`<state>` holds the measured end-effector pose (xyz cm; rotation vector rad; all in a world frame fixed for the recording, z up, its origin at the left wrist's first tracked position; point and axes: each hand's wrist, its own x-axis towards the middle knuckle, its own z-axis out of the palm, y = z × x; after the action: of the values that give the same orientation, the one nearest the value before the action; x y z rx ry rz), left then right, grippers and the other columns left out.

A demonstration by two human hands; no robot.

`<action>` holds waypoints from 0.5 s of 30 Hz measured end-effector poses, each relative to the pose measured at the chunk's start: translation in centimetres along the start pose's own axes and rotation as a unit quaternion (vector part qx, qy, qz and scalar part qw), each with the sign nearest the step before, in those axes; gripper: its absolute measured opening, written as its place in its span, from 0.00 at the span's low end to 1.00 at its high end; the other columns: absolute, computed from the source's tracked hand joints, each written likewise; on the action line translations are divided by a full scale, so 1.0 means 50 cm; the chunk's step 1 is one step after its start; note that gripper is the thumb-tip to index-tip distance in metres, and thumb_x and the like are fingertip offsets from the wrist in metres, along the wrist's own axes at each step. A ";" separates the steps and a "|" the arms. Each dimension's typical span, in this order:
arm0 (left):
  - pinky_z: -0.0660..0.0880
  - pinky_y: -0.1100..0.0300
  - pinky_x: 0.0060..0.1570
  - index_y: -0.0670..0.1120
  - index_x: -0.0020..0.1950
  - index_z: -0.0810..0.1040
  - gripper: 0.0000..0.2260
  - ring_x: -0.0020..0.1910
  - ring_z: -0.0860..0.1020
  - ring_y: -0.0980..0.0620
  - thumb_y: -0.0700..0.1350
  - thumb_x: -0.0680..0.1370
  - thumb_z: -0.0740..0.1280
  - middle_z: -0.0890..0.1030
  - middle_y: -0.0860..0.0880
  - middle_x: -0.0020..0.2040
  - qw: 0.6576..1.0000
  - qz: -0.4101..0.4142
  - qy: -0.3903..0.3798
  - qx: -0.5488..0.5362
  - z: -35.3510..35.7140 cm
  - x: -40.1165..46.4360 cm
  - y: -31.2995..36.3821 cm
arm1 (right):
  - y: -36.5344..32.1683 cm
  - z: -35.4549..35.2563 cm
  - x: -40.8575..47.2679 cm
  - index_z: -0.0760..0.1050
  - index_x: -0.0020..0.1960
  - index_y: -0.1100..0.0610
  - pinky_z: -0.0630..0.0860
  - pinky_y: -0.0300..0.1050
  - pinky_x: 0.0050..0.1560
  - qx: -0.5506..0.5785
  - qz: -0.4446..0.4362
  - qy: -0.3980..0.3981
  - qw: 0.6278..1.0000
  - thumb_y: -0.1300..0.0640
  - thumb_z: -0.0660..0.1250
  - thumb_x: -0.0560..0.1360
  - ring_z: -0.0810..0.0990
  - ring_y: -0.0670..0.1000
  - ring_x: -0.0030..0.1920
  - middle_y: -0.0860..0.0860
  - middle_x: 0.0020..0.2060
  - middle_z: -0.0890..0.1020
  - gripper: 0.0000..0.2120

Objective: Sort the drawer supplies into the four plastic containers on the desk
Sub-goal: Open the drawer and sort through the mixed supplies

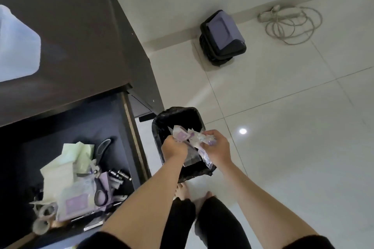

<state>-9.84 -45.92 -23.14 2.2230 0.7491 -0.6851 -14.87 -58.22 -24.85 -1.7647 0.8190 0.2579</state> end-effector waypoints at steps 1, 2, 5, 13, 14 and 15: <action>0.69 0.58 0.42 0.40 0.50 0.76 0.06 0.44 0.73 0.45 0.36 0.75 0.63 0.76 0.45 0.44 1.000 -0.001 -0.001 0.002 0.015 0.025 -0.009 | 0.018 0.018 0.018 0.79 0.47 0.53 0.69 0.27 0.28 -0.001 -0.001 -0.006 1.000 0.65 0.72 0.68 0.75 0.37 0.27 0.44 0.34 0.80 0.11; 0.69 0.58 0.43 0.40 0.50 0.76 0.06 0.44 0.74 0.44 0.37 0.75 0.63 0.77 0.44 0.45 1.000 0.003 -0.001 0.005 0.029 0.046 -0.016 | 0.038 0.035 0.036 0.79 0.48 0.52 0.70 0.27 0.29 -0.002 0.000 -0.012 1.000 0.64 0.72 0.68 0.75 0.37 0.27 0.43 0.35 0.80 0.11; 0.70 0.58 0.44 0.40 0.53 0.76 0.08 0.46 0.75 0.44 0.39 0.75 0.64 0.78 0.44 0.47 1.000 0.016 -0.001 0.015 0.069 0.100 -0.043 | 0.091 0.079 0.081 0.79 0.51 0.50 0.75 0.32 0.39 0.004 0.018 -0.034 0.999 0.63 0.72 0.68 0.80 0.41 0.39 0.44 0.43 0.81 0.14; 0.74 0.55 0.55 0.48 0.75 0.58 0.36 0.61 0.74 0.46 0.42 0.71 0.73 0.67 0.45 0.70 0.995 0.051 -0.065 0.053 0.123 0.163 -0.109 | 0.168 0.102 0.136 0.62 0.74 0.45 0.77 0.43 0.56 -0.064 -0.029 -0.147 0.987 0.61 0.74 0.68 0.79 0.52 0.56 0.53 0.58 0.79 0.39; 0.73 0.53 0.59 0.48 0.76 0.54 0.39 0.66 0.71 0.44 0.42 0.71 0.73 0.63 0.45 0.72 0.996 0.042 -0.064 0.055 0.121 0.163 -0.112 | 0.170 0.097 0.137 0.57 0.76 0.43 0.77 0.41 0.53 -0.088 -0.035 -0.161 0.983 0.59 0.75 0.68 0.79 0.51 0.53 0.54 0.57 0.79 0.43; 0.71 0.50 0.63 0.48 0.77 0.52 0.41 0.69 0.68 0.42 0.43 0.71 0.73 0.61 0.45 0.74 0.995 0.034 -0.066 0.064 0.119 0.162 -0.114 | 0.172 0.092 0.138 0.53 0.76 0.42 0.75 0.36 0.48 -0.113 -0.040 -0.173 0.978 0.57 0.74 0.69 0.79 0.48 0.50 0.52 0.55 0.79 0.44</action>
<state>-9.56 -44.34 -34.56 2.2809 0.5757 -0.8578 -14.29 -58.01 -36.77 -1.8883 0.4804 0.6046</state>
